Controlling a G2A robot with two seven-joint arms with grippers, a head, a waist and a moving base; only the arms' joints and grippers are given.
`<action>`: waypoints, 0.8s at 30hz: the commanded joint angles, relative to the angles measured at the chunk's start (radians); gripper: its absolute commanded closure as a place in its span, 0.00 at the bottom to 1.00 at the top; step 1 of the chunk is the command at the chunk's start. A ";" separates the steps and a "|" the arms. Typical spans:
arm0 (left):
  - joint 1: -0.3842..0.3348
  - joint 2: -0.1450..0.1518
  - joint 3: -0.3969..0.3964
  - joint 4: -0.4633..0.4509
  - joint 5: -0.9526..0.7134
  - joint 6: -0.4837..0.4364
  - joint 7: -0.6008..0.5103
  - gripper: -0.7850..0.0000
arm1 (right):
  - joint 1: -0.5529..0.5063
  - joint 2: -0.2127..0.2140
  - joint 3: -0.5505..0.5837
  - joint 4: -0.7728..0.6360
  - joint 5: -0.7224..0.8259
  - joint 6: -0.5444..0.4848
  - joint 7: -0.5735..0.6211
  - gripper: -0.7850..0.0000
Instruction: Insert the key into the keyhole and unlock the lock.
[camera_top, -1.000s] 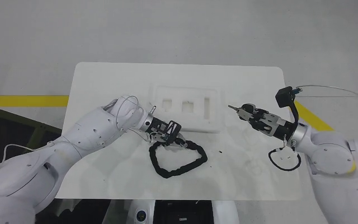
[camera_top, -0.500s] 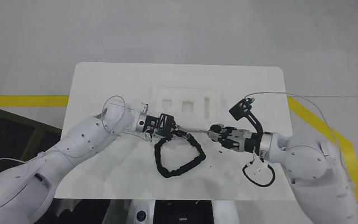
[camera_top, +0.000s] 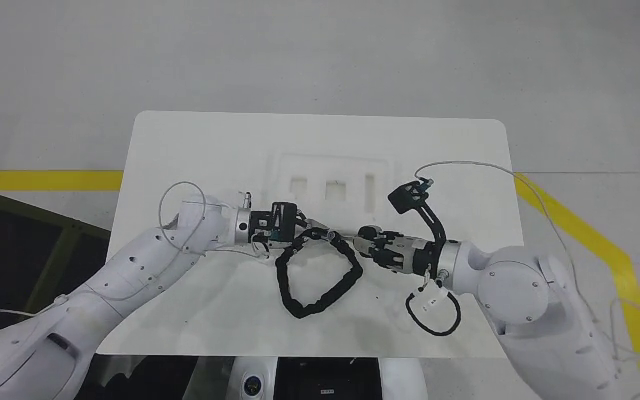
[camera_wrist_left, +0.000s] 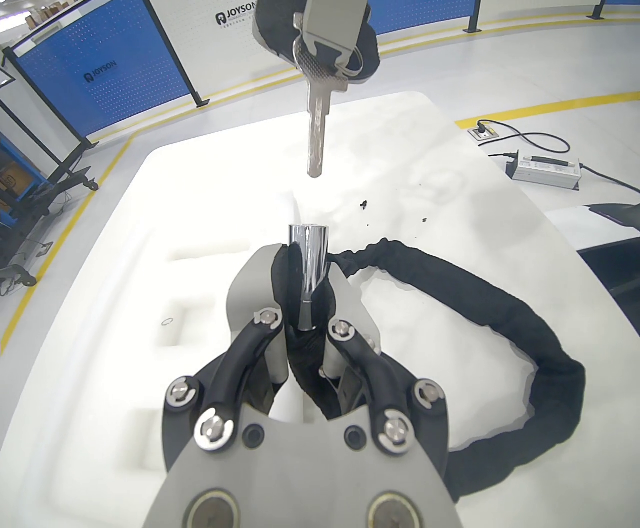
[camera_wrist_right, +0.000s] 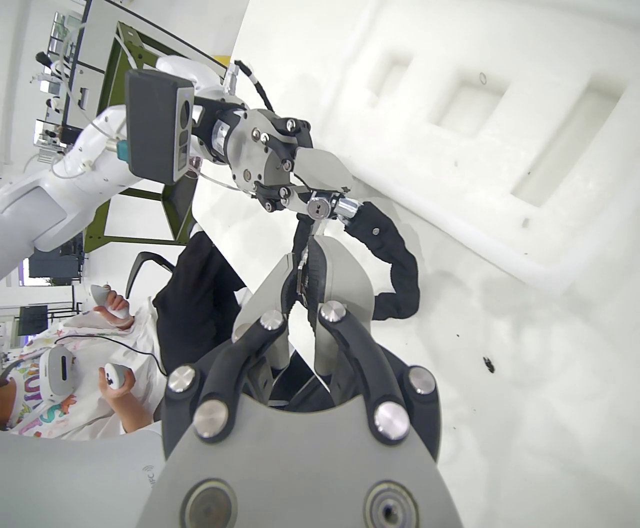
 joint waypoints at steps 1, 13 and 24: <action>0.006 -0.002 -0.003 0.002 0.010 0.000 0.015 1.00 | 0.000 0.000 -0.001 0.001 0.003 -0.001 -0.002 1.00; 0.013 -0.007 -0.007 0.023 0.026 0.007 0.053 1.00 | -0.015 -0.002 -0.006 0.011 0.035 0.034 -0.020 1.00; 0.013 -0.007 -0.007 0.023 0.026 0.007 0.053 1.00 | 0.022 -0.012 -0.050 0.045 0.102 0.104 -0.045 1.00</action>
